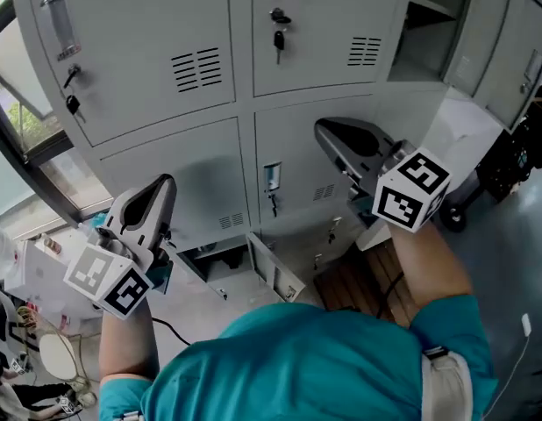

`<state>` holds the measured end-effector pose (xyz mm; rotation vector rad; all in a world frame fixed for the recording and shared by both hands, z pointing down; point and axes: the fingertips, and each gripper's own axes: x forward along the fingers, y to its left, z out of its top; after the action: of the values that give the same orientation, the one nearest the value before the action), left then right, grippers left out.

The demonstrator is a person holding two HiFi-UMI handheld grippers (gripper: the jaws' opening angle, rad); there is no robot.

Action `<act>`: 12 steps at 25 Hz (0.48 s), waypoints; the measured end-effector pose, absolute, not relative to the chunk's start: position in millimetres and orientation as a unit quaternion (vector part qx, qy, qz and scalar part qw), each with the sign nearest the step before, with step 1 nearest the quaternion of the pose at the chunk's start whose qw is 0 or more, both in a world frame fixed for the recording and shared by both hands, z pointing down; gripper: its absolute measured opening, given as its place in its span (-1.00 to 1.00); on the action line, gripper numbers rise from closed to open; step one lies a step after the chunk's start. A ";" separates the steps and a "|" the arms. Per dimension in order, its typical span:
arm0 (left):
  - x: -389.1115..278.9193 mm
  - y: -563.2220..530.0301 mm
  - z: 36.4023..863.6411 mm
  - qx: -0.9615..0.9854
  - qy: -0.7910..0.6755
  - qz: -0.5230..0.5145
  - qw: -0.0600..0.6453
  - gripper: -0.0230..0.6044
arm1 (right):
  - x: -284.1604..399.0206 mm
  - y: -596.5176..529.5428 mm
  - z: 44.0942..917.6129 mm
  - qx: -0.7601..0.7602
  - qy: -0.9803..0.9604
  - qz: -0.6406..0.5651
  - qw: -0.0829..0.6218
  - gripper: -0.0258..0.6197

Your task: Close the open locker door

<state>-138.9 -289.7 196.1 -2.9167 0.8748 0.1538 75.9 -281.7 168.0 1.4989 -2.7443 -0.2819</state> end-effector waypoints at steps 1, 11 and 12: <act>-118.9 -287.0 194.3 -0.959 0.276 0.049 0.048 -0.92 | 92.6 -275.4 168.2 0.487 -0.869 -0.089 0.000 -0.92; 136.7 -205.7 166.7 -0.979 0.175 0.052 0.086 -0.92 | 318.7 -164.4 159.0 0.582 -0.808 -0.093 0.000 -0.92; 164.5 -195.0 164.7 -0.981 0.164 0.054 0.085 -0.92 | 343.2 -151.5 158.5 0.590 -0.802 -0.092 0.002 -0.92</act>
<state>164.5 -195.0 164.7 -2.9269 0.4901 0.1607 343.2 -151.5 158.5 1.8517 -2.5174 -0.2883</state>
